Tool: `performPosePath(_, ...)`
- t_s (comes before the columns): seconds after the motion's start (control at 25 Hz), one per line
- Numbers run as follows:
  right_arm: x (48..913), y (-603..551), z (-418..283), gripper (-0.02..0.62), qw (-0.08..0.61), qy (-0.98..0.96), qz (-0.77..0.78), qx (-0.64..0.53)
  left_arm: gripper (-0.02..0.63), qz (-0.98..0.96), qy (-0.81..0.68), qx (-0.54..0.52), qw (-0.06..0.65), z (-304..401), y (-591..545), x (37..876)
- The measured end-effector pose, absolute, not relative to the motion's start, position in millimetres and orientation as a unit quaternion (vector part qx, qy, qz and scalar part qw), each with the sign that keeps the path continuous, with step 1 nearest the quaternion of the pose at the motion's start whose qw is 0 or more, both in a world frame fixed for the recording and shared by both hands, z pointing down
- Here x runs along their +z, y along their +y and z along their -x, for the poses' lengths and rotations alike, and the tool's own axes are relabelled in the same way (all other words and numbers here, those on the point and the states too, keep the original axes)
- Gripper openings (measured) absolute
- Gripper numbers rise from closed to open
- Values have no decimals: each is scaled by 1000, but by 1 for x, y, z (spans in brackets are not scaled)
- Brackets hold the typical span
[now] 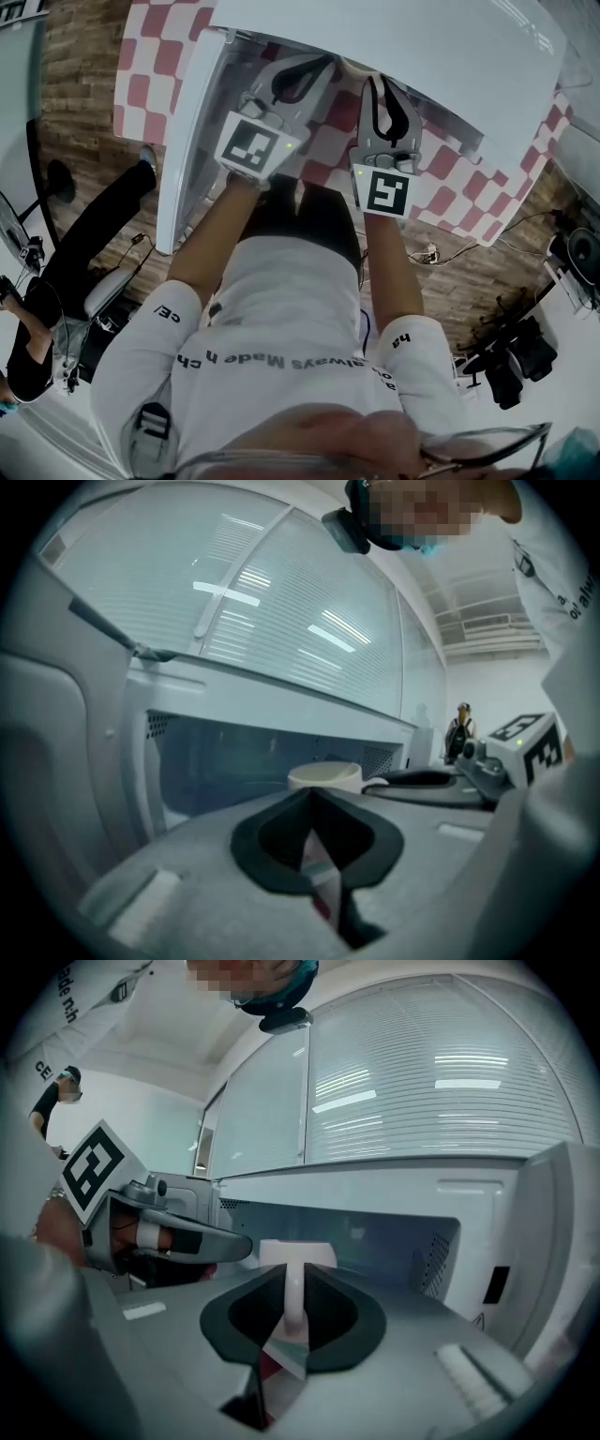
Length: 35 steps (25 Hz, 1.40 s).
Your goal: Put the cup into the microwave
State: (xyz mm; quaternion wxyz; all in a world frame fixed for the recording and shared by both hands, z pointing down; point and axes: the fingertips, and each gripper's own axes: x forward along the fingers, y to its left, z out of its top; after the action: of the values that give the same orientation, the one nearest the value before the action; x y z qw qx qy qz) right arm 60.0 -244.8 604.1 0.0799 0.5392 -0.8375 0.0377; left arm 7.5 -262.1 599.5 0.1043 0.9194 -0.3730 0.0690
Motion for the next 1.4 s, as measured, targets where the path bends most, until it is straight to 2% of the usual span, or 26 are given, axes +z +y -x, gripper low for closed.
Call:
performPosePath(1.04,635,-305,-58,48,83,-832,-548,33,3,-914,-391,71,84,-15,-309,622)
performPosePath(1.4,642,-316,-64,48,61,-827,-557,42,3,-915,-389,77,74,-18,-316,630)
